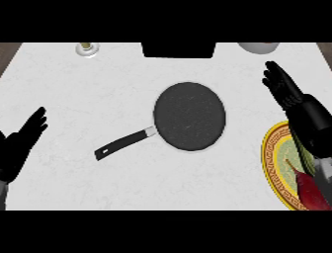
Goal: Pick the squash from the plate and place it in the pan
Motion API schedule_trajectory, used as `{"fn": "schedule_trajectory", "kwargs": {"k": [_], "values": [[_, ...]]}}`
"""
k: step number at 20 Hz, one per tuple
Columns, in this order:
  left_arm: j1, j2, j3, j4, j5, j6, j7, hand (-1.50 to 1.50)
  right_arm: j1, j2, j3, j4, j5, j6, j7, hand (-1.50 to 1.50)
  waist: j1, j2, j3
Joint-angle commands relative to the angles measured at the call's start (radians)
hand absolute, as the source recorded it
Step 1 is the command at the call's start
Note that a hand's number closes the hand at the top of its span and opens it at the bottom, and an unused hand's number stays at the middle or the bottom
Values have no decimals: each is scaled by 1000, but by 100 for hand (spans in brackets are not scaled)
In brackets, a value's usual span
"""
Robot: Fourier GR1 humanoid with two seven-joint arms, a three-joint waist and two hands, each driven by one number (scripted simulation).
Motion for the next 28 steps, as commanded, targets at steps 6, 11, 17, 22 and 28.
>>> {"fn": "schedule_trajectory", "kwargs": {"k": [6, 11, 17, 22, 28], "values": [[29, -30, -26, -127, -140, 154, -47, 0, 64, -3, -424, 245, -251, 45, -257, -150, -25, -1, 10], [88, -52, -42, -129, -130, 149, -47, 0, 286, -40, -514, 410, -156, -150, -168, -150, -62, -5, 6], [88, -86, -86, -217, -188, 203, 11, 0, 404, -270, -434, 484, 47, 32, -241, -150, -24, -2, 3], [145, -94, -100, -268, -208, 200, 16, 0, 350, -393, -407, 490, 75, 184, -183, -150, -7, -3, 2], [81, -134, -94, -201, -243, 192, 25, 0, 195, -419, -326, 481, 98, 347, -98, -150, -9, 0, 2]]}}
